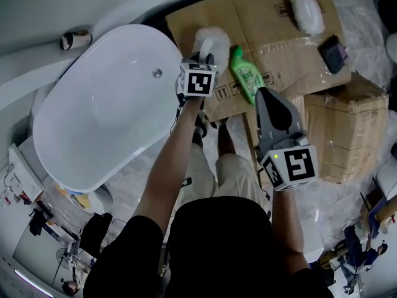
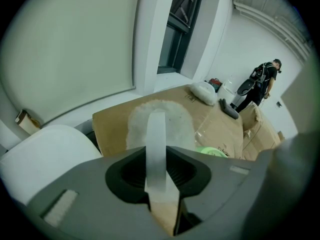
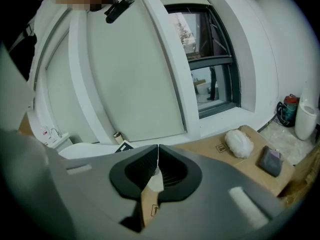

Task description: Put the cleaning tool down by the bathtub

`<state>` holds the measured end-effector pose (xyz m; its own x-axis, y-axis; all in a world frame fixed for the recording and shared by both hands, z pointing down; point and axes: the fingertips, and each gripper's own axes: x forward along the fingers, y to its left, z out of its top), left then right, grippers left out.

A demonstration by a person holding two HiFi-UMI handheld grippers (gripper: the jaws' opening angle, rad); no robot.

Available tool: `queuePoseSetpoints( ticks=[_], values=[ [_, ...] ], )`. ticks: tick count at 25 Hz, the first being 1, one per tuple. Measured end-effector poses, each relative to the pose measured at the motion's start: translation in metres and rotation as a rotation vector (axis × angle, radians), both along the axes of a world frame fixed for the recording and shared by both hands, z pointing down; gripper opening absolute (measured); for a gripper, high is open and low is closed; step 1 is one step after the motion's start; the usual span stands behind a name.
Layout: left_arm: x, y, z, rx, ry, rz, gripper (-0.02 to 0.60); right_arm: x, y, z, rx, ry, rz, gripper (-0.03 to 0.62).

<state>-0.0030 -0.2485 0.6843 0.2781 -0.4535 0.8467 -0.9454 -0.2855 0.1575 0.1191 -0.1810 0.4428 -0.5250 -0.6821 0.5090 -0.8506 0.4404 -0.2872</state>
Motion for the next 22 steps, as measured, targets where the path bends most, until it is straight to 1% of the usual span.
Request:
queuePoseSetpoints(
  ticks=[4, 12, 16, 19, 22],
  values=[
    [-0.001, -0.009, 0.001, 0.027, -0.016, 0.005, 0.087, 0.001, -0.001, 0.002, -0.003, -0.003, 0.004, 0.011],
    [-0.001, -0.01, 0.009, 0.022, -0.027, -0.016, 0.089, 0.004, 0.0, 0.003, -0.005, -0.006, 0.004, 0.011],
    [-0.002, -0.006, 0.02, -0.001, -0.027, -0.021, 0.092, 0.006, 0.001, 0.003, -0.005, -0.005, 0.003, 0.011],
    [-0.003, -0.01, 0.013, 0.021, -0.028, -0.028, 0.095, 0.008, 0.002, 0.003, -0.005, -0.005, 0.006, 0.011],
    [-0.001, -0.011, 0.013, 0.025, -0.025, -0.026, 0.103, 0.01, 0.003, 0.003, -0.006, -0.004, 0.007, 0.011]
  ],
)
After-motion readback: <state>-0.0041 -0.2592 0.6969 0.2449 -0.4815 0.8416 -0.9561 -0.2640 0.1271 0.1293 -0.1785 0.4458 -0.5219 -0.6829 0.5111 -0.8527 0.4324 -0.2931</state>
